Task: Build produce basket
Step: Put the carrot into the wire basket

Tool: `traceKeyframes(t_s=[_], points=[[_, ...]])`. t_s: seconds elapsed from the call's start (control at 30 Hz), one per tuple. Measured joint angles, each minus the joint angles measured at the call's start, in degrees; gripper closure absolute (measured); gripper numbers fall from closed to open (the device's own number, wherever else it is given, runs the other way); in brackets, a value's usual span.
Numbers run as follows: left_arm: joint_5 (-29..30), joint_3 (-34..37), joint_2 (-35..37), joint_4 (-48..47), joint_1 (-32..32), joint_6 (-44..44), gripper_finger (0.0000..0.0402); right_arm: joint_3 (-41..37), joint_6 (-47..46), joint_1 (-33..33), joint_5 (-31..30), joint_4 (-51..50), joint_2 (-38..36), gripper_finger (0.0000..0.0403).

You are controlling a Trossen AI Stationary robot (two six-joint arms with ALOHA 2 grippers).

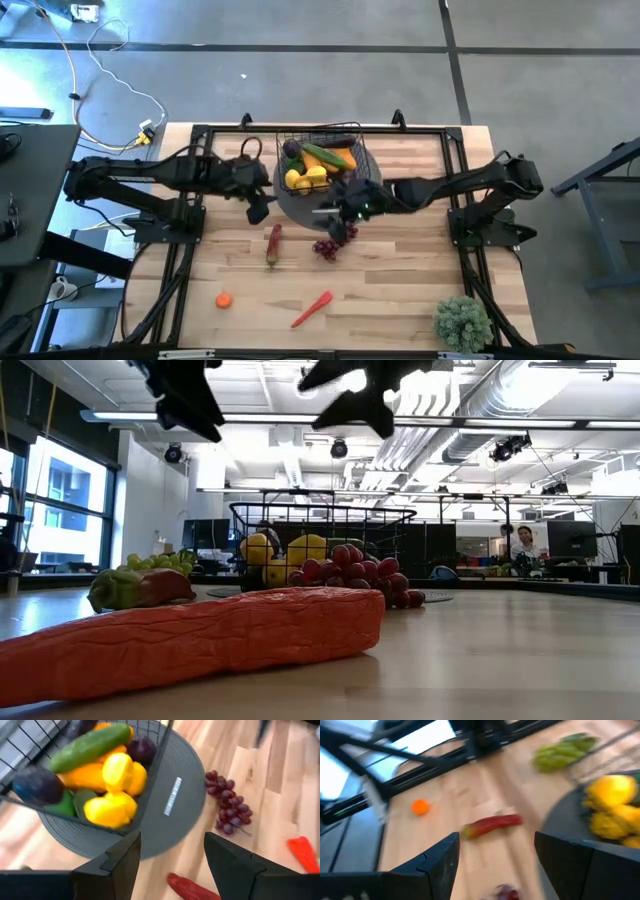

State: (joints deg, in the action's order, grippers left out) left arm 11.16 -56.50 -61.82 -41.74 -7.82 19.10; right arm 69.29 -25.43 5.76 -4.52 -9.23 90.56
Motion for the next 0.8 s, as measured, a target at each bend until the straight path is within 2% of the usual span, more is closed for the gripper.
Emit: traceKeyframes(t_s=[0.33,0.5,0.8], points=[[1.7,0.2,0.2,-3.2,8.6,13.5,0.0193,0.0,4.1,9.1,0.9,1.2,2.0,0.0164],[1.7,0.2,0.2,-5.7,12.0,19.2,0.0193,0.0,6.6,11.6,4.9,3.2,4.7,0.0164],[2.9,0.2,0.1,-6.8,14.7,27.1,0.0193,0.0,13.7,14.3,5.6,5.9,7.8,0.0164]])
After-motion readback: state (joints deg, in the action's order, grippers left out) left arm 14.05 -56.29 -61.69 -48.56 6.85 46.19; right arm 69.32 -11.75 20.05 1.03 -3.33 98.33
